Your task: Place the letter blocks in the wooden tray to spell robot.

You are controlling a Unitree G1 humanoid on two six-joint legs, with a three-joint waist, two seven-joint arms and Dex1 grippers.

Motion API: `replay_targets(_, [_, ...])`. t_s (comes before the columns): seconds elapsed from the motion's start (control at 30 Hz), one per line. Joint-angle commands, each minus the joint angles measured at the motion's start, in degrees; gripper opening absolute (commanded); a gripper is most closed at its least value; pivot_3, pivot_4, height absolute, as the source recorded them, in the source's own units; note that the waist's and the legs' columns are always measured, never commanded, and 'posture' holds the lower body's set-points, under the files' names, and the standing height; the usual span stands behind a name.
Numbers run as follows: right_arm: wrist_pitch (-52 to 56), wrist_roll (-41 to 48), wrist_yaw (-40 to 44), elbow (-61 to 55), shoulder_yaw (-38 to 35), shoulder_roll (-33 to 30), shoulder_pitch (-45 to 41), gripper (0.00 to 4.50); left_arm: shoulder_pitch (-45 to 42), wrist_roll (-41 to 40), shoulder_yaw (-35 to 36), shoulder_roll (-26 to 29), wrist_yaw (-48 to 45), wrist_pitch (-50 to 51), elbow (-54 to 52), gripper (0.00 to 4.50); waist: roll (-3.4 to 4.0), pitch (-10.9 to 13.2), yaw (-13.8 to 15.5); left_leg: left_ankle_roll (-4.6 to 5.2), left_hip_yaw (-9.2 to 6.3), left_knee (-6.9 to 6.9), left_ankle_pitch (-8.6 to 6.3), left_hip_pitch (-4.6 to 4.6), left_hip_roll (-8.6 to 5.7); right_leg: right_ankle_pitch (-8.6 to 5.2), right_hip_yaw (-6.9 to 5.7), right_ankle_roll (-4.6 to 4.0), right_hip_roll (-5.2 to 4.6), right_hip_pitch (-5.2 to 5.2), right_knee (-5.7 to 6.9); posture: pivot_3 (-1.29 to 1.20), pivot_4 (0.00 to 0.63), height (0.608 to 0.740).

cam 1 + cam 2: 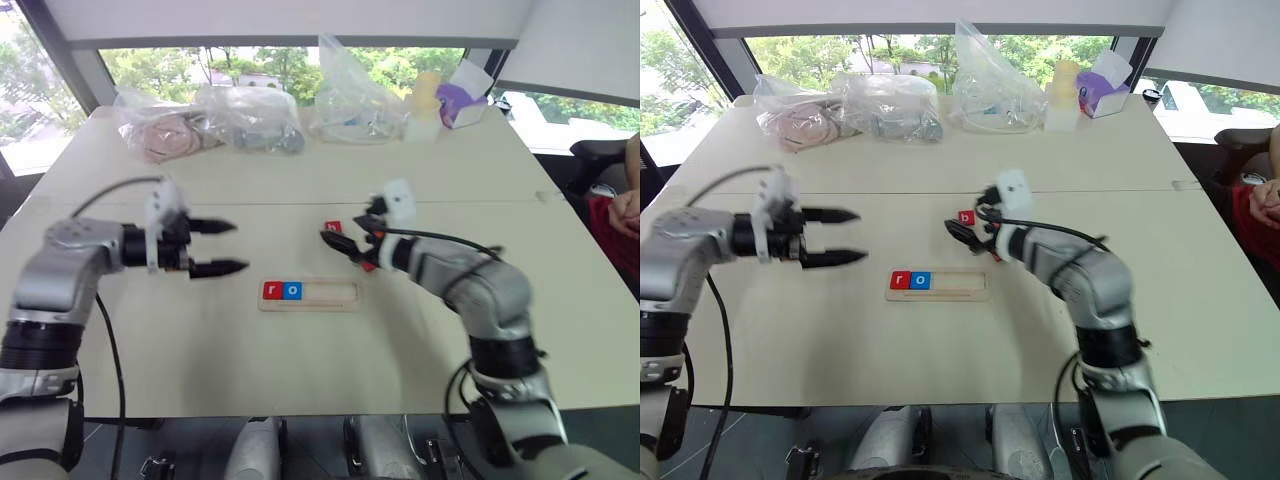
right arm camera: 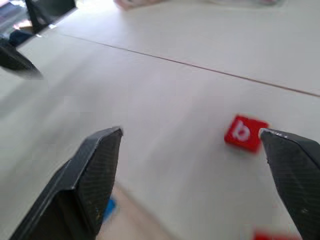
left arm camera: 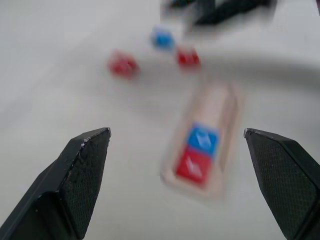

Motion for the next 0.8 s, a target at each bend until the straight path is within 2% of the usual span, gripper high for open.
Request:
replay_targets(0.03, [-5.6, -5.3, -3.0, 10.8, -0.3, 2.0, -3.4, 4.5, 1.4, -5.5, 4.2, -2.1, 6.4, 5.8, -5.8, 4.48, 0.0, 0.0, 0.0, 0.01, 0.01, -0.04, -0.01, -0.04, -0.06, 0.0, 0.01, 0.02, -0.06, -0.03, -0.04, 0.0, 0.15, 0.735])
replay_targets(0.23, [-12.9, -11.1, -4.7, 25.5, 0.6, 6.5, -10.2, 4.5, 8.6, -8.4, 6.1, -4.3, 13.2, 8.8, -14.6, 4.48, -0.01, 0.0, -0.6, 0.01, 0.14, -0.18, -0.01, -0.15, 0.03, 0.01, 0.11, 0.02, -0.05, -0.31, 0.01, 0.0, 0.15, 0.735])
replay_targets(0.43, [-12.9, -11.9, -3.6, 29.0, 0.2, 9.6, -11.1, 4.5, 13.6, -8.6, 6.3, -4.8, 18.0, 8.2, -18.8, 4.48, -0.01, 0.0, -0.5, -0.04, 0.05, -0.21, 0.02, -0.08, 0.12, 0.07, 0.11, -0.13, -0.01, -0.33, 0.13, 0.0, 0.15, 0.735])
replay_targets(0.63, [-12.7, -14.5, -4.1, 29.2, 1.2, 11.4, -10.0, 4.5, 17.7, -6.2, 5.6, -2.3, 19.1, 6.6, -19.6, 4.48, -0.02, 0.0, -0.6, -0.05, 0.09, -0.21, 0.02, -0.07, 0.09, 0.08, 0.1, -0.13, -0.03, -0.31, 0.09, 0.0, 0.15, 0.735])
replay_targets(0.73, [-15.1, -16.3, -5.3, 33.5, 0.9, 12.7, -10.7, 4.5, 18.8, -4.0, 3.8, 0.3, 18.2, 5.2, -19.1, 4.48, -0.02, 0.0, -0.6, -0.05, 0.09, -0.22, 0.02, -0.05, 0.1, 0.07, 0.1, -0.13, -0.02, -0.3, 0.09, 0.0, 0.15, 0.735])
replay_targets(0.8, [-16.9, -16.8, -5.9, 35.6, 0.2, 13.4, -11.2, 3.96, 18.7, -3.5, 3.6, 0.9, 18.2, 4.5, -18.6, 4.5, -0.04, 0.0, -0.7, -0.05, 0.1, -0.21, 0.02, 0.01, 0.1, 0.08, 0.1, -0.15, -0.02, -0.25, 0.09, 0.0, 0.15, 0.735])
